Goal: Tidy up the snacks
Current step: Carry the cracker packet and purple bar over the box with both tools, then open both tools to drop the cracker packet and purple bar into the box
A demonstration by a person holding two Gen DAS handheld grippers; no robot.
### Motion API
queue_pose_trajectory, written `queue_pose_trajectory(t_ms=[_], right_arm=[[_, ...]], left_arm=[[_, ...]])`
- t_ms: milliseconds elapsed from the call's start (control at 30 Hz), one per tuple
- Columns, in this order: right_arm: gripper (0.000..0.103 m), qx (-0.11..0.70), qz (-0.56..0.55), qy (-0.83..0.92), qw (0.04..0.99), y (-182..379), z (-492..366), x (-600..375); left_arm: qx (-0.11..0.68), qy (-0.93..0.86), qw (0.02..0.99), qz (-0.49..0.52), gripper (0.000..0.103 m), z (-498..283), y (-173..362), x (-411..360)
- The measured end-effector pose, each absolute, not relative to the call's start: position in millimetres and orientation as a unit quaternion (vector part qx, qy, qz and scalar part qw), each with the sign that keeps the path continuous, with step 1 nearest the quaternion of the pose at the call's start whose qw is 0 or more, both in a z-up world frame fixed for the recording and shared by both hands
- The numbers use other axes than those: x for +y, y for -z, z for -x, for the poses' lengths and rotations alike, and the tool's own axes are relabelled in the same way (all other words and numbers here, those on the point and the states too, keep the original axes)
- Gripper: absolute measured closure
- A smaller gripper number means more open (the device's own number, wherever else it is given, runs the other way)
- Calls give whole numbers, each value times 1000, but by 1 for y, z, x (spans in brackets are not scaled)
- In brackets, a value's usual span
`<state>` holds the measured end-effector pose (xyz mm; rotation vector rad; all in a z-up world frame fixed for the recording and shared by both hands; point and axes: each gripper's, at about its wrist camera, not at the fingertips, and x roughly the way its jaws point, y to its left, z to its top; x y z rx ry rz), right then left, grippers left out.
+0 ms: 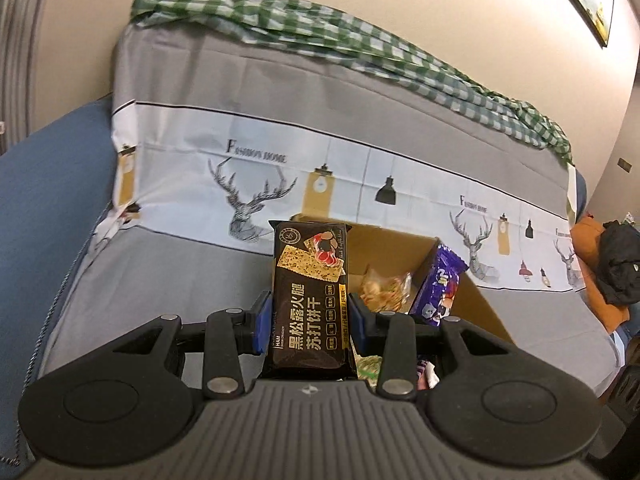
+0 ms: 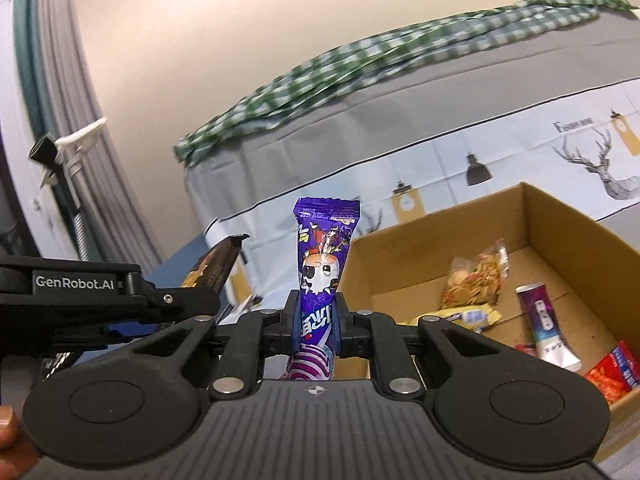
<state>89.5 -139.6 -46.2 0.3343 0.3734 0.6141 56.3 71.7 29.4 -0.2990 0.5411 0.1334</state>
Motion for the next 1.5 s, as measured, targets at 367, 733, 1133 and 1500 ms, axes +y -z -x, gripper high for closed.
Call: queue_pose_trajectory(t_ms=[367,733,1133,1500], right_arm=[[88,175,-203,-248,931,46,-112,-168],[88,167,-239,-196,936,49,-132,-199],[86,174,-259,-176,933,53,-140,-214],[41,194,-256,-147,936,55,-143,-213]], left_arm=[[271,-46,952,137,60,-102,-31,47],[266,-16,957,117,60,-151,-38,15],[269,4,957,111,60,-181,-43,-10],[266,-1,957,119,44,-163,-51,-8]])
